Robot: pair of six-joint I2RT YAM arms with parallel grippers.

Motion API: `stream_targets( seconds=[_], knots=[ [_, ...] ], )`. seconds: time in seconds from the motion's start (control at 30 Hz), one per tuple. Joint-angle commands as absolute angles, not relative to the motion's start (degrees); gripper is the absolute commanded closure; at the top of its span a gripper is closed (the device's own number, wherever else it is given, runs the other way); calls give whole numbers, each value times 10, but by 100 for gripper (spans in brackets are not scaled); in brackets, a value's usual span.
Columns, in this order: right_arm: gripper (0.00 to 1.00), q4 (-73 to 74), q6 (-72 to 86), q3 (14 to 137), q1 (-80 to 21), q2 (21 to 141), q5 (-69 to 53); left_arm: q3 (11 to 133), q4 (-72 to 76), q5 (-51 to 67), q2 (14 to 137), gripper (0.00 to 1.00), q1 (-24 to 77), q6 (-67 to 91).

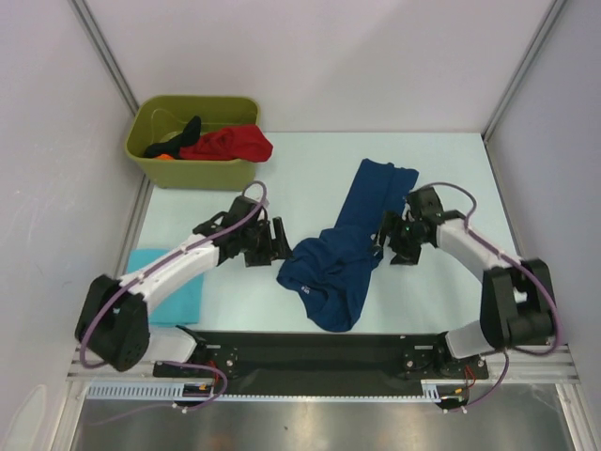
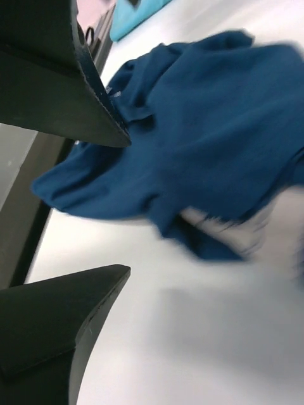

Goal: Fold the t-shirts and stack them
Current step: Flatten the tshirt out

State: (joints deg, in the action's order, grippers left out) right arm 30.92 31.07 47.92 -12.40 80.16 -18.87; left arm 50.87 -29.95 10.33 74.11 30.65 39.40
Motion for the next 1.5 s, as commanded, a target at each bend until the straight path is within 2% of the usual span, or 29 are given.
stream_targets(
  seconds=[0.0,0.07,0.3,0.47,0.63,0.7,0.83,0.93,0.97,1.0,1.1,1.13,1.17,1.47],
  knots=[
    [19,312,243,570,-133,873,-202,476,-238,144,781,25,303,368],
    [21,323,218,600,-133,908,-201,474,-224,147,808,27,300,357],
    [44,341,211,628,-134,958,-235,490,-210,172,904,38,296,346],
    [46,329,212,604,-136,954,-233,474,-179,197,917,43,296,357],
    [48,316,209,601,-136,970,-242,481,-183,200,938,56,294,353],
    [55,311,212,603,-136,976,-247,482,-184,200,934,65,294,353],
    [67,302,218,611,-137,984,-250,481,-199,185,911,73,293,351],
    [83,304,222,627,-137,995,-251,481,-213,177,894,76,289,346],
    [95,304,227,631,-137,996,-249,483,-216,175,883,77,288,346],
    [100,304,230,640,-137,998,-244,483,-221,171,876,81,287,345],
    [100,306,258,670,-137,984,-208,497,-248,152,843,94,284,336],
    [100,292,270,679,-139,977,-202,503,-268,142,832,95,281,329],
    [100,280,290,687,-139,964,-198,517,-279,122,804,100,279,323],
    [100,192,333,848,-185,878,-174,669,-423,-39,605,100,249,255]
  ],
)
